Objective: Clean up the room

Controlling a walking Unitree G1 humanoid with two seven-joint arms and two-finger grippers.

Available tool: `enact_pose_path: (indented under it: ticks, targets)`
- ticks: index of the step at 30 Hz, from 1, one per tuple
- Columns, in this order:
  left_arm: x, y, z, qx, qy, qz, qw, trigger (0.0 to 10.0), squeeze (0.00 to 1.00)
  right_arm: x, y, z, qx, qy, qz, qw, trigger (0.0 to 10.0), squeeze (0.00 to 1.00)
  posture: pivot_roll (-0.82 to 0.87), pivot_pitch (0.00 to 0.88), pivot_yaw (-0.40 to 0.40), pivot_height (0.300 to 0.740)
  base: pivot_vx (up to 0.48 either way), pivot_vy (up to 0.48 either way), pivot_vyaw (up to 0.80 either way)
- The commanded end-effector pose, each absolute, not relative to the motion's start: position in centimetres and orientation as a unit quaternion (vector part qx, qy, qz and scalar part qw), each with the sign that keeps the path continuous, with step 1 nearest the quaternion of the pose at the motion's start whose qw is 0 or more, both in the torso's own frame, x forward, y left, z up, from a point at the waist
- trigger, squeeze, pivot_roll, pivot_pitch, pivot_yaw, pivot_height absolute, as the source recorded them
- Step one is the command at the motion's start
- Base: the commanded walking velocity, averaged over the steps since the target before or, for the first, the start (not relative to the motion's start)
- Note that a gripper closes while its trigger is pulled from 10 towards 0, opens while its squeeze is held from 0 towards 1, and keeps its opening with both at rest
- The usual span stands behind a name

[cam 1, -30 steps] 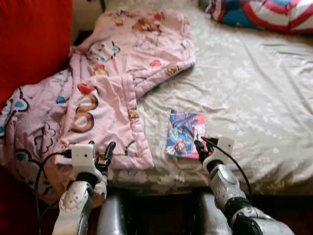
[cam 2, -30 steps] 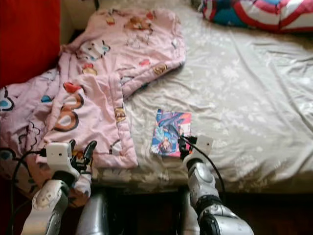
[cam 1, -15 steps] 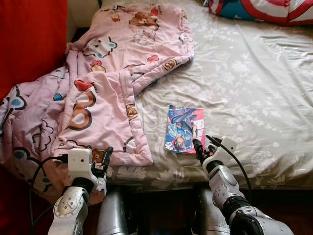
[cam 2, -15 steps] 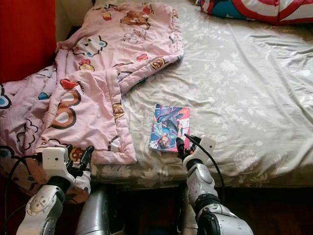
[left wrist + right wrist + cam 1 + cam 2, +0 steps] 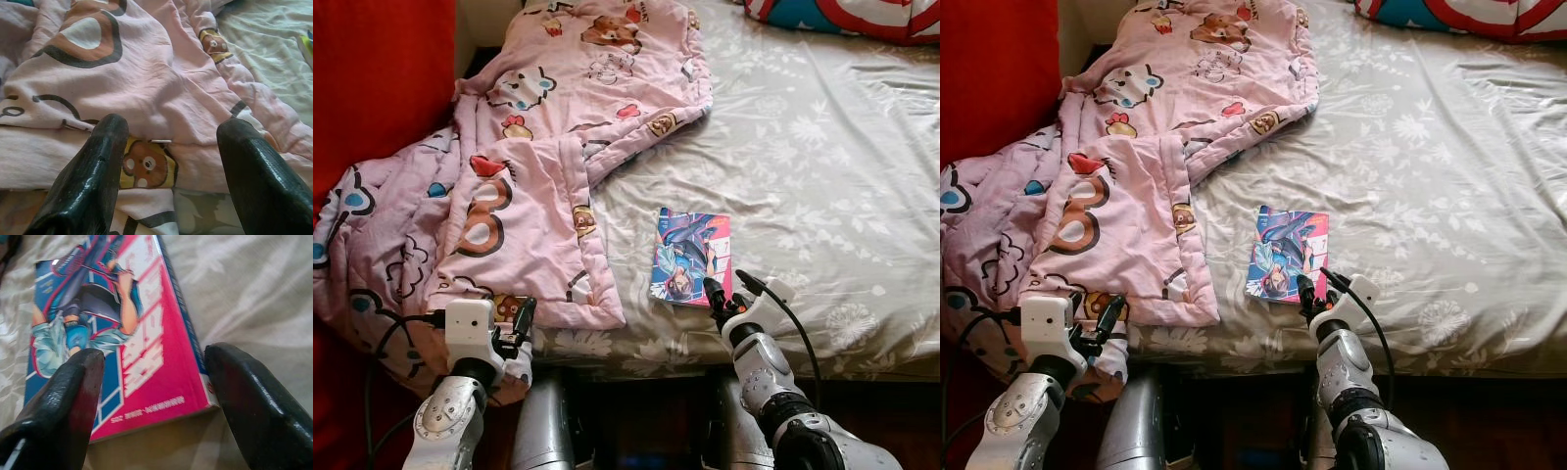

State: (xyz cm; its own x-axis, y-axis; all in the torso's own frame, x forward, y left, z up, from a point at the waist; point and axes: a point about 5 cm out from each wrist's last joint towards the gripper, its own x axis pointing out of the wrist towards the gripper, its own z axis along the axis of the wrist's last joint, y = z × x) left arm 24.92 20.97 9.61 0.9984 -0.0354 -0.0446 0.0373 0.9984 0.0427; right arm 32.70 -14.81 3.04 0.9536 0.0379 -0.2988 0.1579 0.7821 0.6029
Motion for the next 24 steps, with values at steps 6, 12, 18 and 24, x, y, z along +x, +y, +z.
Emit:
enact_pose_path:
  ticks: [6,12,18,24]
  targets:
    - [24.9,21.4,9.9,0.029,0.025,-0.014,0.999,10.0,0.0,30.6,-14.3,0.4,0.386,0.196,-0.049,0.9,10.0,0.0,0.08,0.239,0.049,0.564,0.0,0.0,0.0]
    - [24.8,21.5,9.9,0.029,0.028,-0.014,0.999,10.0,0.0,30.0,-13.5,-0.2,0.402,0.216,-0.02,0.89,10.0,0.0,0.09,0.241,0.051,0.564,0.0,0.0,0.0]
    - [24.9,21.4,9.8,0.029,0.029,-0.013,0.999,10.0,0.0,30.1,-13.4,0.0,0.411,0.211,-0.017,0.887,6.9,0.0,0.09,0.241,0.051,0.564,0.0,0.0,0.0]
    - [25.0,21.3,9.8,0.029,0.029,-0.012,0.999,10.0,0.0,30.2,-13.3,0.1,0.409,0.208,-0.013,0.888,0.0,0.0,0.08,0.238,0.048,0.564,0.0,0.0,0.0]
